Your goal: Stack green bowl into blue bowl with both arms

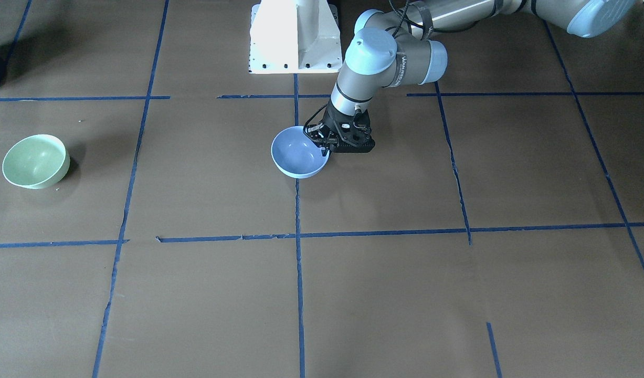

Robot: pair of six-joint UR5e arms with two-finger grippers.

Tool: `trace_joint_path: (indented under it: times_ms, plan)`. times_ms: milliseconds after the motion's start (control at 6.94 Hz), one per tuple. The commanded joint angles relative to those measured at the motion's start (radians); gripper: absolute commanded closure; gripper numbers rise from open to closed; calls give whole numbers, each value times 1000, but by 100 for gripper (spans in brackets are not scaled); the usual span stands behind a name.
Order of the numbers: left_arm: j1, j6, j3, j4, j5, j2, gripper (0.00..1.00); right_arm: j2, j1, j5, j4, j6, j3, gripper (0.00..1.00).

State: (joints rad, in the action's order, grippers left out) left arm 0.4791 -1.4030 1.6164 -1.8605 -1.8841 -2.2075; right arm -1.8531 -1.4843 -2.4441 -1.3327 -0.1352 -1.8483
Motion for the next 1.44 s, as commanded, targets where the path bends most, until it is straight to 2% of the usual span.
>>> trace_joint_path:
  times_ms: [0, 288, 432, 576, 720, 1008, 1153, 1297]
  plan:
    - [-17, 1, -7, 6, 20, -3, 99, 0, 3, -35, 0, -6, -2, 0]
    - [-19, 1, -12, 4, 20, -4, 94, -2, 3, -33, 1, -6, -2, 0]
    - [-19, 1, -13, 4, 20, -6, 79, -2, 3, -23, 1, 0, 0, 0]
    - [-19, 1, -13, 4, 20, -6, 15, 6, 15, -21, -2, -4, 0, 0]
    - [-17, -1, -1, 7, 20, -3, 0, 11, 42, -19, -6, -9, 1, 0]
    - [36, 1, 52, 21, 8, 20, 0, 3, 56, -4, -2, -26, 3, 1]
    - [70, 31, 124, 82, -22, 75, 0, 6, 128, 10, 6, -150, 4, 1]
    - [140, 135, 246, 190, -102, 135, 0, 9, 194, 40, 74, -231, 4, 0]
